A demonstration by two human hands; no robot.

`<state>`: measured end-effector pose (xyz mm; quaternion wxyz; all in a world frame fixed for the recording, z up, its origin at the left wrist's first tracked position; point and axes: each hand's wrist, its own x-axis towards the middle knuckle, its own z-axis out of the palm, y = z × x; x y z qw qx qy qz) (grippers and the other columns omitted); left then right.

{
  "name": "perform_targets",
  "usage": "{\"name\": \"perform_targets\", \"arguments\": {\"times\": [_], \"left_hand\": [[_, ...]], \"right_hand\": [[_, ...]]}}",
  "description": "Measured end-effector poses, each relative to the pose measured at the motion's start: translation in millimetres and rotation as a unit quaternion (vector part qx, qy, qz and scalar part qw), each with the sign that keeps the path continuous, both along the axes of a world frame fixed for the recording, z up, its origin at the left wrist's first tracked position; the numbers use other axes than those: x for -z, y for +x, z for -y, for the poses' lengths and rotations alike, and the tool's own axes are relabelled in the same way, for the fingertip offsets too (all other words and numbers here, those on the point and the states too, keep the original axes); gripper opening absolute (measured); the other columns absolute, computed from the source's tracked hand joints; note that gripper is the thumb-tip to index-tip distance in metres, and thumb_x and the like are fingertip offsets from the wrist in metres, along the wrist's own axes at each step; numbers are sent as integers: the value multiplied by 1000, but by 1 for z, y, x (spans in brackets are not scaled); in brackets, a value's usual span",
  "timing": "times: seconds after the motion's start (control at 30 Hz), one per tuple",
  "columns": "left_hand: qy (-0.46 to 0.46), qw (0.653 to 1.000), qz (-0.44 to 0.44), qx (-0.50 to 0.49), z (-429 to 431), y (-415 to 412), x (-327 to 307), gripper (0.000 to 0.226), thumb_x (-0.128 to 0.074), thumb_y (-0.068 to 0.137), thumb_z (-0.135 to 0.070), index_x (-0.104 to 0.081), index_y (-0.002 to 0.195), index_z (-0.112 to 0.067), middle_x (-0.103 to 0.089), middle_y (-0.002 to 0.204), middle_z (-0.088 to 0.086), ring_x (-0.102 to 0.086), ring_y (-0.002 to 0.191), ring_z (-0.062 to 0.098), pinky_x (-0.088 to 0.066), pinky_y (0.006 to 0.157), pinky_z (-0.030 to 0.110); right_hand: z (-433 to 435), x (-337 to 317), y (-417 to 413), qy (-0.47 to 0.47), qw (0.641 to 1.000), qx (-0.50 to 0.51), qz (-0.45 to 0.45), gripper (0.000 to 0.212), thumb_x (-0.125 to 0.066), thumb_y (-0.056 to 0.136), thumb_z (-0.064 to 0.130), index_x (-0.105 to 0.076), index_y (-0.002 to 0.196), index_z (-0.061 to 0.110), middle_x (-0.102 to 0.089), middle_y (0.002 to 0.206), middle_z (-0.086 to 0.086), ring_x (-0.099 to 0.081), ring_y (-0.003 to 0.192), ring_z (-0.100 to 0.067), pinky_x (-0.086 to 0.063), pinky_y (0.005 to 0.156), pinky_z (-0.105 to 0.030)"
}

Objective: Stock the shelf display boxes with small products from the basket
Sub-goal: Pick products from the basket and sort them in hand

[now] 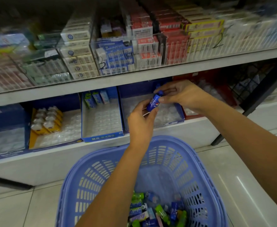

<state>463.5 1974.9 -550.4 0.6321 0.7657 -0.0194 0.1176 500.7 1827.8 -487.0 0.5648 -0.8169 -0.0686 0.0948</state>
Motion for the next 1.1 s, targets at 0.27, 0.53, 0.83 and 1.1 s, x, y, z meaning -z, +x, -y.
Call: {"name": "perform_targets", "arguments": {"times": [0.27, 0.53, 0.83, 1.1], "left_hand": [[271, 958, -53, 82, -2, 5, 8, 49, -59, 92, -27, -47, 137, -12, -55, 135, 7, -54, 120, 22, -41, 97, 27], [416, 895, -33, 156, -12, -3, 21, 49, -45, 99, -30, -39, 143, -10, -35, 152, 2, -31, 140, 15, -26, 111, 23], [400, 900, -18, 171, -15, -3, 25, 48, -42, 101, -27, -36, 145, -8, -32, 153, 4, -26, 143, 15, -22, 114, 22], [414, 892, -24, 179, -14, -2, 22, 48, -39, 101, -25, -35, 145, -8, -32, 153, 5, -26, 143, 16, -22, 113, 22]], "right_hand": [[7, 8, 27, -198, 969, 79, 122, 33, -73, 79, 14, -67, 112, 14, -67, 104, -3, -62, 93, -13, -47, 71, -6], [9, 27, 57, -351, 925, 35, 139, 33, -69, 83, 16, -65, 116, 14, -65, 116, -10, -59, 98, -22, -44, 81, -23], [4, 25, 65, -410, 903, -11, 127, 34, -62, 88, 18, -62, 122, 12, -63, 120, -10, -59, 105, -26, -43, 85, -24], [-10, 16, 63, -424, 903, -18, 65, 29, -60, 88, 13, -63, 116, 7, -63, 114, -12, -60, 101, -29, -49, 79, -29]]}}
